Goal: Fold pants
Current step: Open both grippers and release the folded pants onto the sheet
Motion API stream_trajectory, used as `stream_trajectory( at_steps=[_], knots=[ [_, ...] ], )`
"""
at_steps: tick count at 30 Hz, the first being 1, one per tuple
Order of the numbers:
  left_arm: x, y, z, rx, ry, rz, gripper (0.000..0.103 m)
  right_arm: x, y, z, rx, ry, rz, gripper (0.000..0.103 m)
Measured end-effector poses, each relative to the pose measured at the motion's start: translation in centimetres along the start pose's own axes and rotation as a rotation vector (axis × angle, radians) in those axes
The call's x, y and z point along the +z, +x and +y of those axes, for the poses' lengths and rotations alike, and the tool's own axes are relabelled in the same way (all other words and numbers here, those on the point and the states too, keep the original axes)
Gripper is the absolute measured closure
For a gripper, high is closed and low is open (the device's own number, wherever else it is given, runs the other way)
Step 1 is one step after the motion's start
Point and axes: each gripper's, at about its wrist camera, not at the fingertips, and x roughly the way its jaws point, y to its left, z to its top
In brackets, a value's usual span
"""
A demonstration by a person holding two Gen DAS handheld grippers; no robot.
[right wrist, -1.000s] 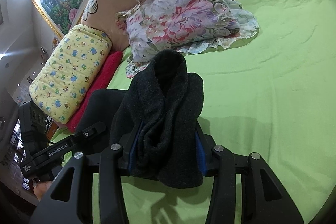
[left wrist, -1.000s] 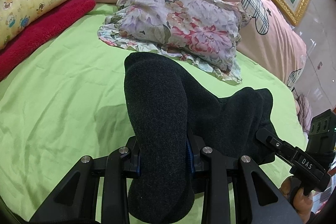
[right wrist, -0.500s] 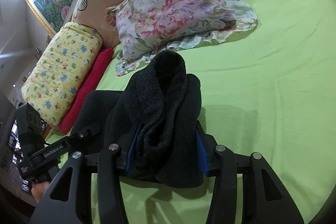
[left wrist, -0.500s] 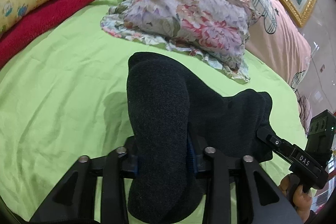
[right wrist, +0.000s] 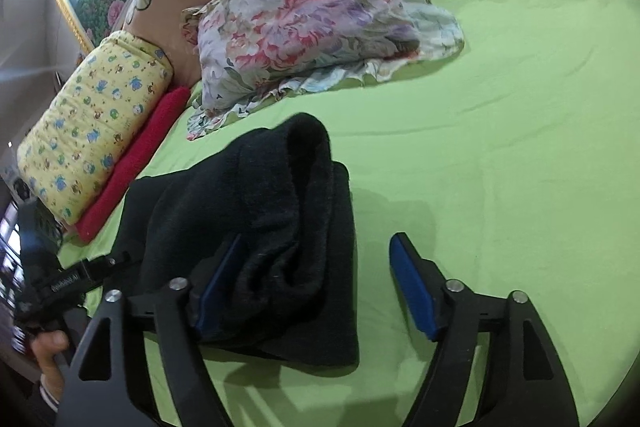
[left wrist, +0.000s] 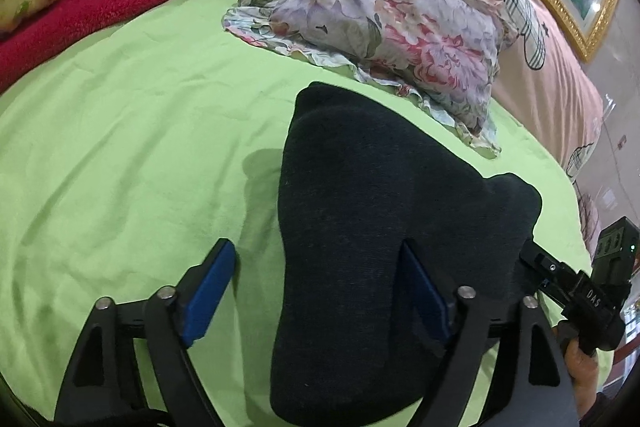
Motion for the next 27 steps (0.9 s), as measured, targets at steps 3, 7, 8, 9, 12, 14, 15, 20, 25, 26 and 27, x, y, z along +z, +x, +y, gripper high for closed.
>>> stream_trajectory(
  at_steps=[3, 7, 8, 9, 12, 14, 15, 20, 25, 26, 27],
  knots=[
    [-0.2, -0.3, 0.1, -0.02, 0.0, -0.017, 0.017, -0.3, -0.2, -0.7, 0.027, 0.036, -0.011, 0.024],
    [-0.7, -1.0, 0.9, -0.051, -0.032, -0.032, 0.017, -0.7, -1.5, -1.4, 0.032, 0.086, -0.065, 0.024],
    [-0.7, -1.3, 0.9, -0.047, -0.035, -0.036, 0.017, -0.8, -1.8, -1.5, 0.037, 0.092, -0.074, 0.024],
    [-0.8, -1.5, 0.9, -0.04, -0.033, -0.039, 0.017, -0.9, -2.0, -1.6, 0.038, 0.097, -0.079, 0.024],
    [-1.4, -2.3, 0.3, 0.001, -0.013, -0.036, 0.017, -1.1, -2.6, -1.6, 0.031, 0.105, -0.092, 0.023],
    [-2.0, -3.2, -0.1, 0.029, 0.006, -0.038, 0.017, -1.5, -3.2, -1.3, 0.017, 0.099, -0.106, 0.022],
    [-2.4, -3.7, -0.3, 0.033, 0.014, -0.04, 0.017, -1.7, -3.3, -1.1, 0.012, 0.094, -0.11, 0.022],
    [-3.9, -5.9, -1.7, 0.102, 0.094, -0.049, 0.015, -2.8, -4.9, 1.1, -0.005, -0.007, -0.155, 0.022],
    [-4.5, -7.9, -3.1, 0.171, 0.175, -0.063, 0.014, -4.1, -6.0, 4.0, -0.029, -0.146, -0.185, 0.022],
    [-4.5, -8.2, -3.4, 0.186, 0.191, -0.065, 0.014, -4.4, -6.2, 4.5, -0.033, -0.173, -0.189, 0.022],
    [-4.6, -8.5, -3.7, 0.199, 0.209, -0.067, 0.014, -4.7, -6.3, 4.9, -0.041, -0.193, -0.192, 0.022]
  ],
)
